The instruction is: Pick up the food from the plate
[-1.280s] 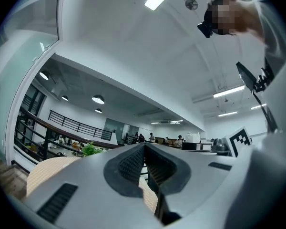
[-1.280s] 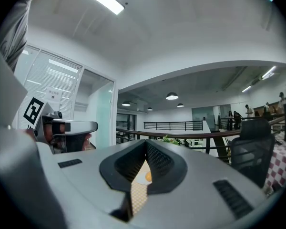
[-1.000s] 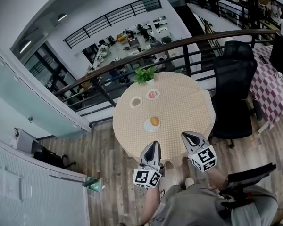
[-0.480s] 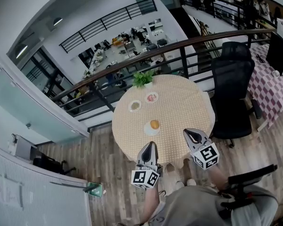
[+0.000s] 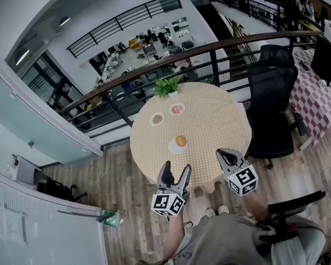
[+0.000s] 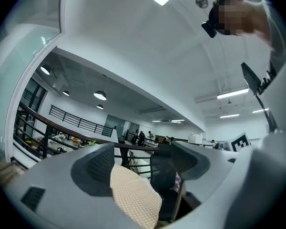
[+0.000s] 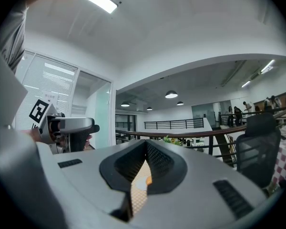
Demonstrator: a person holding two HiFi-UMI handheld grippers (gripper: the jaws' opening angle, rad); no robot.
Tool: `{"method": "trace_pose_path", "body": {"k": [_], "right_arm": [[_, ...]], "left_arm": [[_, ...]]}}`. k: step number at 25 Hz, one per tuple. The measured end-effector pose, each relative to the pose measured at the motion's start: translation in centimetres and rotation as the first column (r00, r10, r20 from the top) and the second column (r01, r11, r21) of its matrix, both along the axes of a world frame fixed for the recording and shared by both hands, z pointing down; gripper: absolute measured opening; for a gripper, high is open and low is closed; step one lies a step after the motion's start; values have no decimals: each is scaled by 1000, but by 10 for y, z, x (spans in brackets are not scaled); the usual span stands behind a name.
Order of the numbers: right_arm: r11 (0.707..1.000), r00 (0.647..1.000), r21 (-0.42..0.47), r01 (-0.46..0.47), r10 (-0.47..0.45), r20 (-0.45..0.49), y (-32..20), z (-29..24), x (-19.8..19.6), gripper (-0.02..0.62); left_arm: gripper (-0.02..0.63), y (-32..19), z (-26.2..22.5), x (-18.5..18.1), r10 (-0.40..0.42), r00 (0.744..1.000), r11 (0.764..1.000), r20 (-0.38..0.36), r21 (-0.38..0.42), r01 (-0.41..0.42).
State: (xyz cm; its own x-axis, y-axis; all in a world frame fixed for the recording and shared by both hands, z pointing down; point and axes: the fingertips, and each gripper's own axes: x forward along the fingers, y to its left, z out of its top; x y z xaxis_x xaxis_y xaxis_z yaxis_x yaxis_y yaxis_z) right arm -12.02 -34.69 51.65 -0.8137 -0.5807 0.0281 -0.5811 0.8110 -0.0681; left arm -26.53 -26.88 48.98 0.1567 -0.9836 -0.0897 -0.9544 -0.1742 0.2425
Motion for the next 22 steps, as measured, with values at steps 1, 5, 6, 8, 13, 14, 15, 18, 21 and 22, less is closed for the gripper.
{"method": "trace_pose_path", "body": {"k": [1, 5, 6, 8, 13, 14, 15, 18, 21, 22], "right_arm": [[1000, 1000, -5, 0, 0, -2, 0, 2, -1, 5], [1000, 1000, -12, -2, 2, -13, -1, 7, -2, 5], [1000, 1000, -13, -5, 5, -14, -2, 8, 0, 5], [1000, 1000, -18, -13, 13, -17, -6, 10, 4, 5], [999, 999, -35, -36, 35, -29, -10, 14, 9, 5], [998, 999, -39, -41, 40, -32, -11, 15, 11, 5], [998, 998, -42, -45, 44, -34, -12, 16, 13, 5], [997, 998, -49, -56, 54, -43, -15, 21, 18, 3], [996, 997, -55, -70, 67, -48, -19, 25, 22, 5], [995, 996, -57, -77, 74, -49, -21, 25, 23, 4]], "left_arm": [[359, -1, 1, -3, -6, 1000, 1000, 0, -4, 6], [359, -5, 11, -13, -39, 999, 999, -2, -29, 39], [359, -8, 15, -15, -45, 999, 998, 1, -41, 45], [359, -15, 24, -19, -56, 998, 996, 11, -68, 57], [359, -39, 48, -46, -111, 993, 984, 27, -137, 114], [359, -46, 54, -51, -121, 992, 979, 33, -159, 125], [359, -54, 62, -56, -128, 991, 974, 41, -183, 133], [359, -78, 87, -68, -142, 988, 955, 66, -255, 154], [359, -100, 111, -80, -144, 985, 935, 93, -314, 167], [359, -107, 119, -84, -143, 984, 927, 103, -334, 170]]}}
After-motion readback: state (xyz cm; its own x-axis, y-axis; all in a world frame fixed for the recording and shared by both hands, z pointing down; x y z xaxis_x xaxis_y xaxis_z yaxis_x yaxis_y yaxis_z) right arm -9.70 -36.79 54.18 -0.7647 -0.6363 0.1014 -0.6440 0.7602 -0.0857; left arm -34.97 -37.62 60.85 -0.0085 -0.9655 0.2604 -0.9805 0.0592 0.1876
